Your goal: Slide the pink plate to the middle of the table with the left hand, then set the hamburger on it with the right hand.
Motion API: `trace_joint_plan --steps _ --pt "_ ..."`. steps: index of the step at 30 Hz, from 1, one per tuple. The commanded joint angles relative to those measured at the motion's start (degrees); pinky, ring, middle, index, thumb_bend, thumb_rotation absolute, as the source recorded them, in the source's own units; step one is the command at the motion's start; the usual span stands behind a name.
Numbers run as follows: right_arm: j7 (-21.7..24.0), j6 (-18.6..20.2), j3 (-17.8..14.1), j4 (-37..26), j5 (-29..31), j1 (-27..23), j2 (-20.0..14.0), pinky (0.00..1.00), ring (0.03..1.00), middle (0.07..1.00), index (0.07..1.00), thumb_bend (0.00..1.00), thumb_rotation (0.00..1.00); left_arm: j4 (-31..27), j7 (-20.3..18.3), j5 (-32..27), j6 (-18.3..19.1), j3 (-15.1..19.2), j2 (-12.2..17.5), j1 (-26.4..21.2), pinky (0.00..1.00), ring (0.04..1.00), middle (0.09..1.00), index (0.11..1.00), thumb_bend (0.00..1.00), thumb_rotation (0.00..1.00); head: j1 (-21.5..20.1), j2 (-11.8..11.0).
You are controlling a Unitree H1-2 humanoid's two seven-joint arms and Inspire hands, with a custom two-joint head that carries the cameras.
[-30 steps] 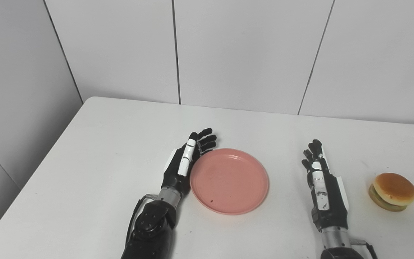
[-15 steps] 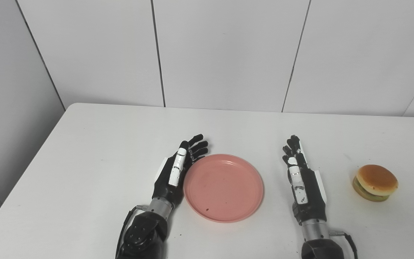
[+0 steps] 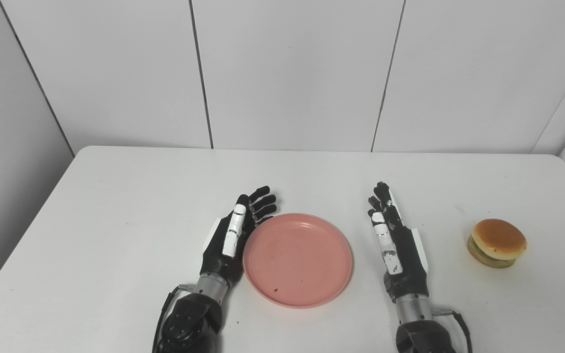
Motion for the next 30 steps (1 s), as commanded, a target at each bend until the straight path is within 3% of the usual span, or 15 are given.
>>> trace_joint_plan --steps 1,11,15,22,30 --pt "-0.38 -2.17 0.53 2.45 -0.18 1.70 1.08 0.97 0.964 0.978 0.968 0.60 0.87 2.13 -0.08 -0.86 0.94 -0.34 -1.06 3.15 0.84 0.847 0.836 0.815 0.59 1.00 -0.23 -0.06" --pt "-0.01 -1.52 0.58 2.19 0.55 1.77 1.25 0.98 0.979 0.986 0.980 0.57 0.87 1.13 -0.50 0.00 1.29 -2.03 -1.54 4.59 0.92 0.887 0.871 0.859 0.59 1.00 -0.32 -0.09" --pt "-0.24 -2.00 0.60 2.42 0.34 1.71 1.16 0.96 0.973 0.984 0.982 0.57 0.88 0.80 -0.20 0.16 -0.26 -2.60 -1.94 5.27 0.90 0.896 0.885 0.874 0.56 1.00 -0.09 -0.26" --pt "-0.56 -2.48 0.48 2.47 -0.02 1.50 0.88 0.96 0.961 0.977 0.971 0.59 0.86 1.22 1.84 3.34 -3.31 -2.88 -1.79 5.76 1.00 0.994 0.990 0.975 0.54 1.00 0.33 -0.26" --pt "-0.43 -2.89 0.31 2.79 0.21 1.37 0.77 0.97 0.960 0.974 0.965 0.61 0.86 1.24 5.08 5.30 -7.12 -1.75 -2.16 7.23 1.00 1.000 1.000 1.000 0.52 1.00 0.55 -0.37"
